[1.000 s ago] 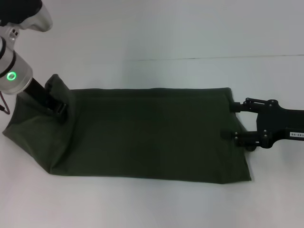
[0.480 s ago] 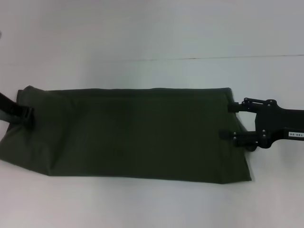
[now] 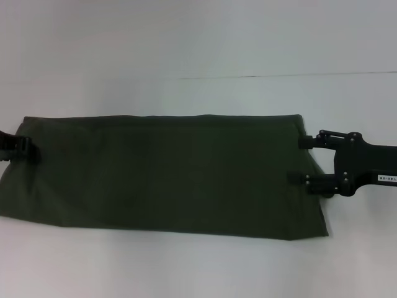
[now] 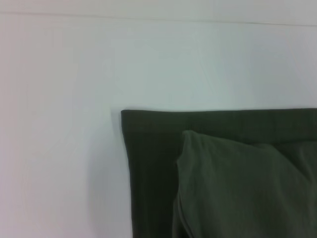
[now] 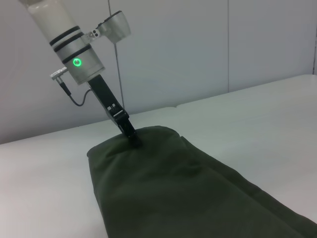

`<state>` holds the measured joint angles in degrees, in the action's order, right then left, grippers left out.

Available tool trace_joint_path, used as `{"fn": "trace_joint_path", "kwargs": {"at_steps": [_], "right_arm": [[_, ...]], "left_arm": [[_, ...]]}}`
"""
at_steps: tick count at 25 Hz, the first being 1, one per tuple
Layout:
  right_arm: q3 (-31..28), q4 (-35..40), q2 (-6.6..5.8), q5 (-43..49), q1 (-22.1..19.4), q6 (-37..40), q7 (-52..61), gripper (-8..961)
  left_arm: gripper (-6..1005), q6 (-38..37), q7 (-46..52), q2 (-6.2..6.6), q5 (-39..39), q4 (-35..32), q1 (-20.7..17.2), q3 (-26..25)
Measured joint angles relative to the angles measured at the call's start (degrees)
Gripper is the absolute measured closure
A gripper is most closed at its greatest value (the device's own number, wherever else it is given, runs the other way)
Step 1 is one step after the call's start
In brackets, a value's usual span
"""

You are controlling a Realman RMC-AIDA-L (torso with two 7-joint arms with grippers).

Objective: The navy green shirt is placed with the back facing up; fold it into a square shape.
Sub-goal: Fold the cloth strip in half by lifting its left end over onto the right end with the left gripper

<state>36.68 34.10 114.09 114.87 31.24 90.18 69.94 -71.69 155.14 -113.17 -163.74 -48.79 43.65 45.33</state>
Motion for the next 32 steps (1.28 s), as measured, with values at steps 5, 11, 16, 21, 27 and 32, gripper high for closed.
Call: {"fn": "trace_joint_path", "kwargs": {"at_steps": [5,11,16,21,27,32], "right_arm": [[0.1,0.0,-0.01,0.1,0.0,0.0,0.0,75],[0.2,0.0,-0.25,0.1,0.0,0.0,-0.1,75],[0.3,0.0,-0.29,0.2,0.3,-0.1,0.0,75],[0.4,0.0,-0.43,0.2,0.3,-0.2,0.3,75],[0.5,0.0,-0.54,0.2,0.5,-0.4,0.3,75],[0.7,0.0,-0.54,0.3,0.6,-0.3,0.4,76]], "left_arm": [[554,-0.7,0.3,0.07,0.0,-2.0,-0.1,0.0],[315,-1.9,2.0,0.60,0.0,-7.4,-0.9,-0.1],[165,-2.6,1.7,0.17,0.1,-9.2,-1.3,0.0],[87,-2.3,0.8,-0.39,0.6,-5.3,-1.0,0.2],[90,-2.1,0.7,-1.87,0.9,-4.1,-0.6,0.5],[91,0.1,0.5,-2.01,0.7,-1.6,-0.6,0.3]]}}
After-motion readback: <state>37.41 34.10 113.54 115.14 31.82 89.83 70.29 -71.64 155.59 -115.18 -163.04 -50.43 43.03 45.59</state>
